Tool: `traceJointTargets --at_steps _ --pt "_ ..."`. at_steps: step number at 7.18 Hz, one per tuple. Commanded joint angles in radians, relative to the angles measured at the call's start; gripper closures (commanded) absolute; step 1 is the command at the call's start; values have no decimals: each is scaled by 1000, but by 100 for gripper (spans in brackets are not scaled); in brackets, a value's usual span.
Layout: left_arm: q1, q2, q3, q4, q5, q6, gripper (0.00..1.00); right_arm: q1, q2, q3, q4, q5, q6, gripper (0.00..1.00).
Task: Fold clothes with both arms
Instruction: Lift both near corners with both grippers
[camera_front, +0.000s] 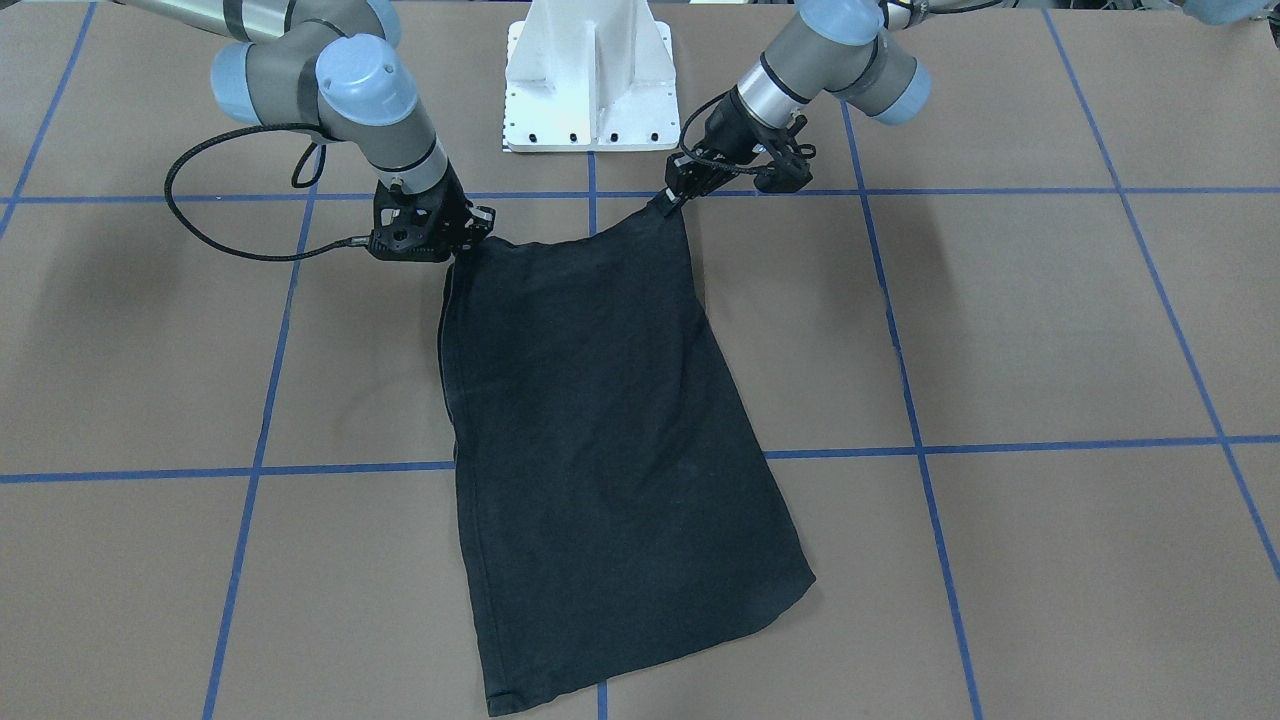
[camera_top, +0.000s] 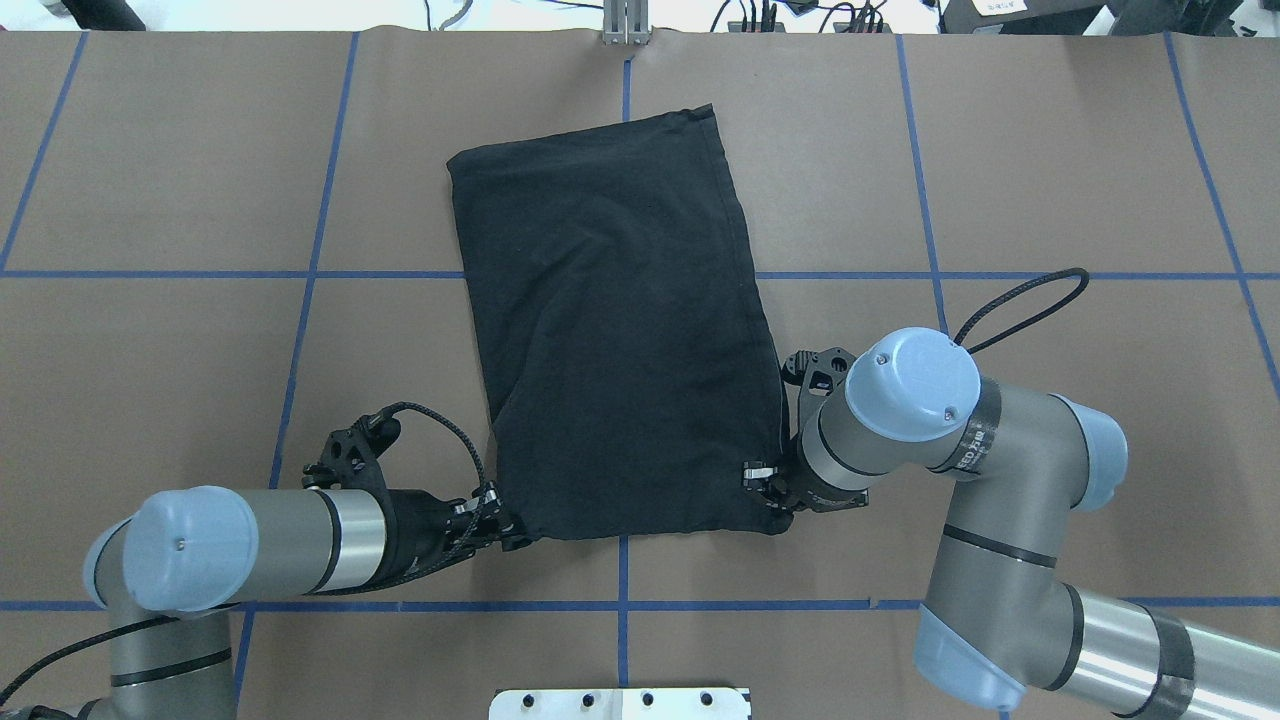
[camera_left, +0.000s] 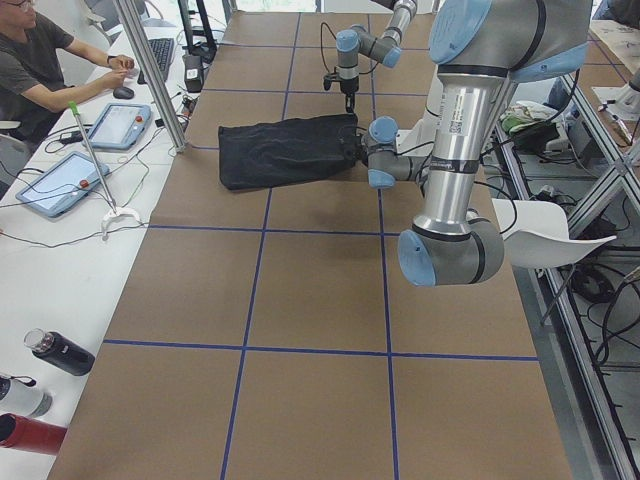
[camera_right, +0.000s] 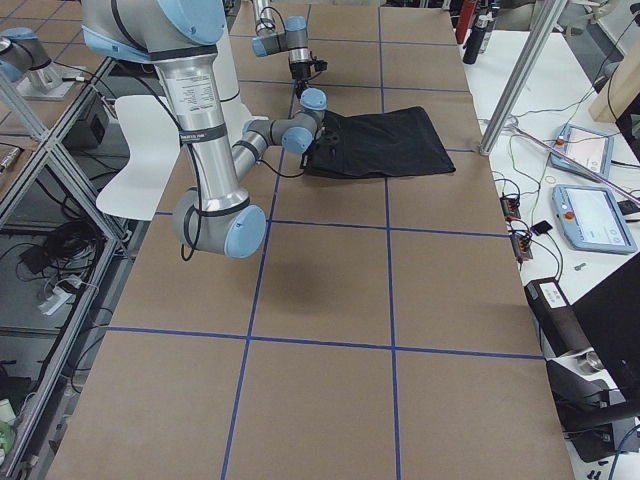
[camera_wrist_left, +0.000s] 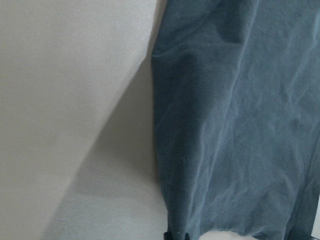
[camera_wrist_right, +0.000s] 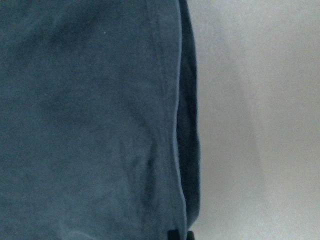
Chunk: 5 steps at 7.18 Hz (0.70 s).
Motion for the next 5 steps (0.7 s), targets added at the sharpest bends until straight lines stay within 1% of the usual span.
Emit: traceJointTargets --at_steps 1,3,4,5 --pt "19 78 -92 2 -32 55 100 -4 -52 79 0 172 34 100" --pt "87 90 -122 2 -39 60 100 -49 -67 156 0 245 156 100" --pt "125 95 -146 2 -44 63 100 -60 -68 176 0 279 173 100" --pt "145 98 -161 11 -45 63 100 -65 -67 181 0 284 204 100"
